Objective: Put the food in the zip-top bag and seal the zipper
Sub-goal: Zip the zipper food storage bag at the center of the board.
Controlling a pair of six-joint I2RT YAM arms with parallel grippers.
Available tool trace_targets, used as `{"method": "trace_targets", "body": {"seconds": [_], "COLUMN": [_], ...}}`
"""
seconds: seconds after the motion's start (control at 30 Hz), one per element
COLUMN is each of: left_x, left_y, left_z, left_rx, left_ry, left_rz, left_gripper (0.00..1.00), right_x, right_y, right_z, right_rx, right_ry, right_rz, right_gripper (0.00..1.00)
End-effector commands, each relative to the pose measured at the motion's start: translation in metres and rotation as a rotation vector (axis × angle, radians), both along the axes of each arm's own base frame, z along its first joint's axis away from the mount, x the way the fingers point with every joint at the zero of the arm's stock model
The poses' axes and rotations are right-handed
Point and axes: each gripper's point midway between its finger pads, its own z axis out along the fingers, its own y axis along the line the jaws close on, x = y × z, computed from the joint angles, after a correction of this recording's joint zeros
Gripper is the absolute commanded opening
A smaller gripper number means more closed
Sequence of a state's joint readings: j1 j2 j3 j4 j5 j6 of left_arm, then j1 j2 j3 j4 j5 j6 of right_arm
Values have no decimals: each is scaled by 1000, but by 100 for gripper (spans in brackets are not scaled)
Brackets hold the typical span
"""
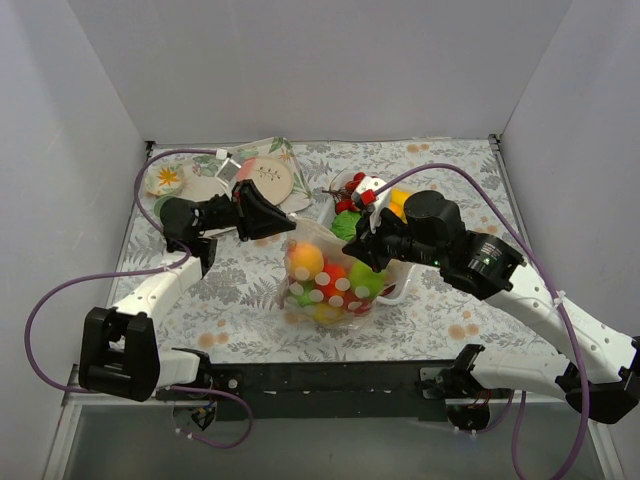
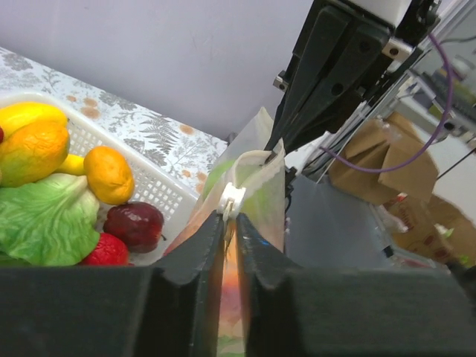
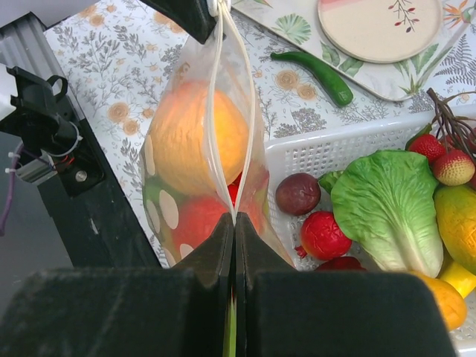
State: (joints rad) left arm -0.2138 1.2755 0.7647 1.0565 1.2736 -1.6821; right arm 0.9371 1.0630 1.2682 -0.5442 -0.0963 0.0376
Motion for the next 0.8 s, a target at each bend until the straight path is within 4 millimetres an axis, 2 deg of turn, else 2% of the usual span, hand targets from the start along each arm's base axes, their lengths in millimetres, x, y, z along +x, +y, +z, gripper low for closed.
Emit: {"method": "trace_targets", "body": {"seconds": [0.0, 0.2, 0.23, 0.27, 0.33, 0.37, 0.43, 0.5, 0.67, 0.7, 0.77], "left_x": [-7, -10, -8, -9, -8, -8, -7, -10, -11, -10, -10], "left_y": [-3, -6, -6, -7, -10, -11, -13, -14, -16, -16, -16], "left_z": [1, 1, 2, 2, 4, 4, 2, 3, 0, -2, -3], "left_rx": [-8, -4, 0, 6, 14, 19, 32, 37, 58, 66, 75], "left_ry": [-39, -79, -83, -92, -107, -114, -118, -130, -131, -111, -130], "left_rz": [-19, -35, -36, -46, -58, -61, -67, -77, -94, -95, -94], "left_gripper": [0, 0, 0, 0, 0, 0, 0, 0, 0, 0, 0], "right_x": [6, 3, 1, 0, -2, -3, -4, -6, 8, 12, 20], "right_y": [3, 4, 5, 6, 9, 11, 17, 22, 47, 56, 61], "right_z": [34, 35, 34, 32, 32, 34, 42, 55, 58, 52, 58], "right_rx": [92, 106, 106, 104, 106, 114, 136, 164, 175, 167, 186], "right_ry": [-57, -59, -57, -54, -53, -55, -66, -83, -75, -55, -59], "right_rz": [-25, -3, 7, 14, 37, 48, 77, 108, 166, 186, 190], "right_gripper": [1, 3, 11, 31, 45, 57, 64, 64, 57, 57, 54]}}
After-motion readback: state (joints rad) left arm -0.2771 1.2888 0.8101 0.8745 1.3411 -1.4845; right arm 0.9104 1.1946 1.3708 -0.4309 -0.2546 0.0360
